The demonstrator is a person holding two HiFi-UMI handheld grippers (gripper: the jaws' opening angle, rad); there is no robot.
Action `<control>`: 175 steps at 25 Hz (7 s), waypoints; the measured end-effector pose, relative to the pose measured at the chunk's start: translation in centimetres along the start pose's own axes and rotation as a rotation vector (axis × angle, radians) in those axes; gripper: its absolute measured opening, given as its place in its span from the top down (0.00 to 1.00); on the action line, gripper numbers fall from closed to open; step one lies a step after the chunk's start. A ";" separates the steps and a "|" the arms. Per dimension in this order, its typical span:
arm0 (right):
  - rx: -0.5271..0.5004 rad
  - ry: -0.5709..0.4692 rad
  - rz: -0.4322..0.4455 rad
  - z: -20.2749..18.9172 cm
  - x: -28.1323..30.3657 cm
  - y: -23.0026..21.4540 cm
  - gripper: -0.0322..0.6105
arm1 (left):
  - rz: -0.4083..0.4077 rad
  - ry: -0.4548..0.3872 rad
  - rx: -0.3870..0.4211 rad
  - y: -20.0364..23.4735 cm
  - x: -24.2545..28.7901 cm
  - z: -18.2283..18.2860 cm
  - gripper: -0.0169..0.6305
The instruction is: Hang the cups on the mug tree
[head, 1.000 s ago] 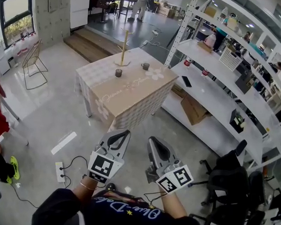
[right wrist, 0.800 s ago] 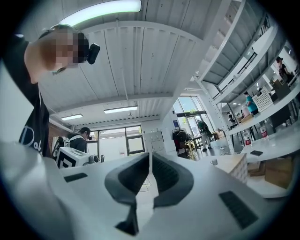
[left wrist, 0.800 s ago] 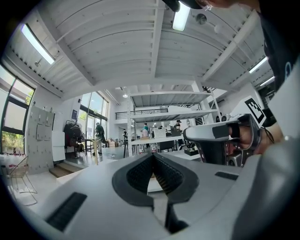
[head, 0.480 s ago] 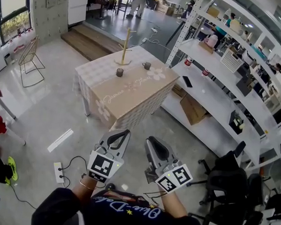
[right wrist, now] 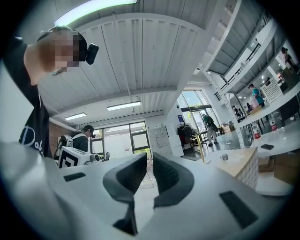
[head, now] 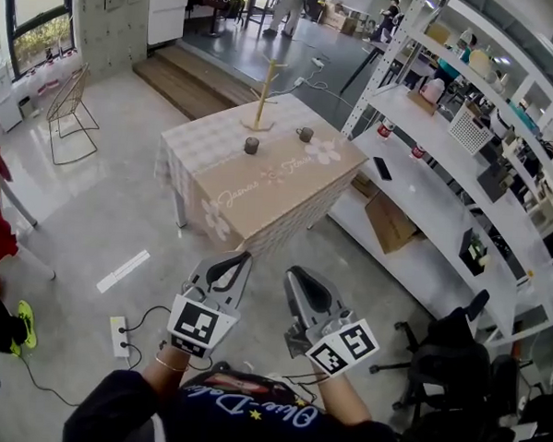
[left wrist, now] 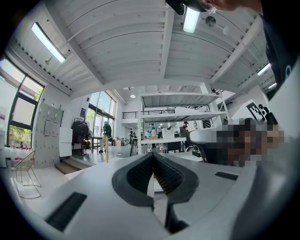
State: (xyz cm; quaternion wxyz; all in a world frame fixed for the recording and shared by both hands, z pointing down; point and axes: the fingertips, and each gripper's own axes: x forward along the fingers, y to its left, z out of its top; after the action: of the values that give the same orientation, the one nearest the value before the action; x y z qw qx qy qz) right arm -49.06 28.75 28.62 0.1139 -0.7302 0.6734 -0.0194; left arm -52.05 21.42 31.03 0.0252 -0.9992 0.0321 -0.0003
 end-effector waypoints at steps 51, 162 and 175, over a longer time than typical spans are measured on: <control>0.184 -0.047 0.153 1.4 7.5 -19.3 0.94 | 0.139 0.108 0.094 3.3 17.4 -0.8 0.96; 0.208 0.024 0.257 2.7 15.6 -41.5 0.94 | 0.231 0.111 0.059 7.6 39.7 -2.9 0.96; 0.202 0.024 0.169 3.3 16.4 -46.7 0.93 | 0.155 0.103 0.041 8.4 45.2 -2.9 0.96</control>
State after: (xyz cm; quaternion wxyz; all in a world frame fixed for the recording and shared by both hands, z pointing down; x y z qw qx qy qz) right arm -1.20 16.16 32.39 0.1800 -0.6554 0.7285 -0.0860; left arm -7.46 9.96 33.48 0.0437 -0.9916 0.1107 -0.0501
